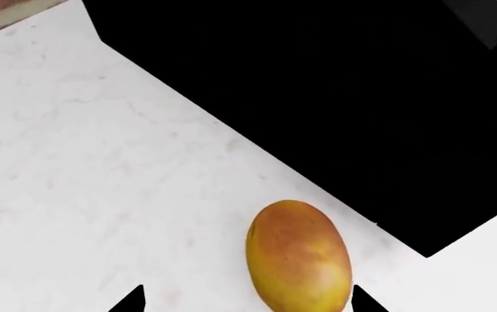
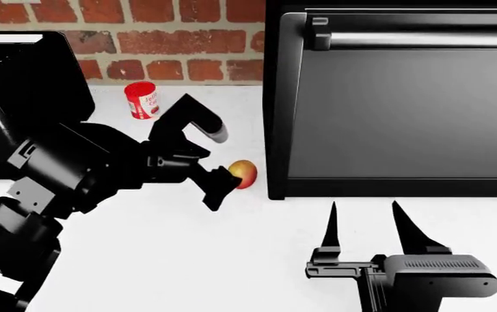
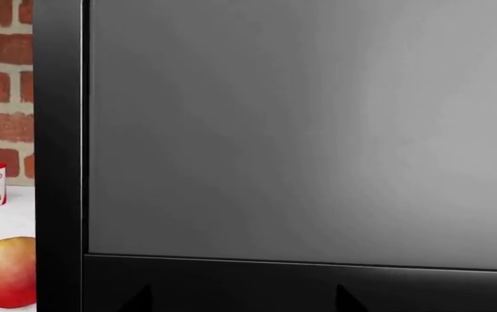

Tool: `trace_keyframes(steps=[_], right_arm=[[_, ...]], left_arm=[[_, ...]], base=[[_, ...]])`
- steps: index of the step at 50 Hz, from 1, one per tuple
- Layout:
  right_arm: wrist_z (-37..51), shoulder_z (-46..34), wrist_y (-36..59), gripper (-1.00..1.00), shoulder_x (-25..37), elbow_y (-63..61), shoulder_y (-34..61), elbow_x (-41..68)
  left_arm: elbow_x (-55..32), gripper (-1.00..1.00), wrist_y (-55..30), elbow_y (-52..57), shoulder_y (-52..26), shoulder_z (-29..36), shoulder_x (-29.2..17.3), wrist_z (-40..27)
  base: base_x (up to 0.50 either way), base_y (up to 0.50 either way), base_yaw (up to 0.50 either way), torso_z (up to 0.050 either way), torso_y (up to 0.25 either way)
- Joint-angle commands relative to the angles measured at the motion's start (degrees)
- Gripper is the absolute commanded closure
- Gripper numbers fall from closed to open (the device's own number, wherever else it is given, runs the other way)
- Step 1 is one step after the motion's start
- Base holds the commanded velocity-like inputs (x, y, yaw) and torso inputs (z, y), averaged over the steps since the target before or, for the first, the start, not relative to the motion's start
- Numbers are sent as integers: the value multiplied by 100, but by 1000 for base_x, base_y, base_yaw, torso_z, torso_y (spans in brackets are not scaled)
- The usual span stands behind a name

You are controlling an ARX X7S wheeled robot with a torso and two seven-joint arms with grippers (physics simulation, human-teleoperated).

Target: Pick the mango from the counter and place it in the cabinet.

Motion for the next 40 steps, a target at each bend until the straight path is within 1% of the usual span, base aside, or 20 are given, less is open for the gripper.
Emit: trace_keyframes(steps=[1,17,28,29,40], right_arm=[[18,-9,-24,-100,12,59,-12,12],[43,-30,-69,-100,33,70,-33,29],[43,-53,-74,-100,44,111,4,46],[43,-57,-73,-100,45,117,8,46],[54,-102,-15,-100,64,89,40,38]], left_arm=[[121,-100,220,-382,-36,90,166,113],[163,-100,338,-495,16,265,284,300],[209,-100,415,-607,-5,286,326,294],[210,100,421,-597,-1,270,321,264],[199,100,440,-523,-14,228,270,206]], base=[[0,0,0,0,0],[0,0,0,0,0],[0,0,0,0,0],[0,0,0,0,0],[0,0,0,0,0]])
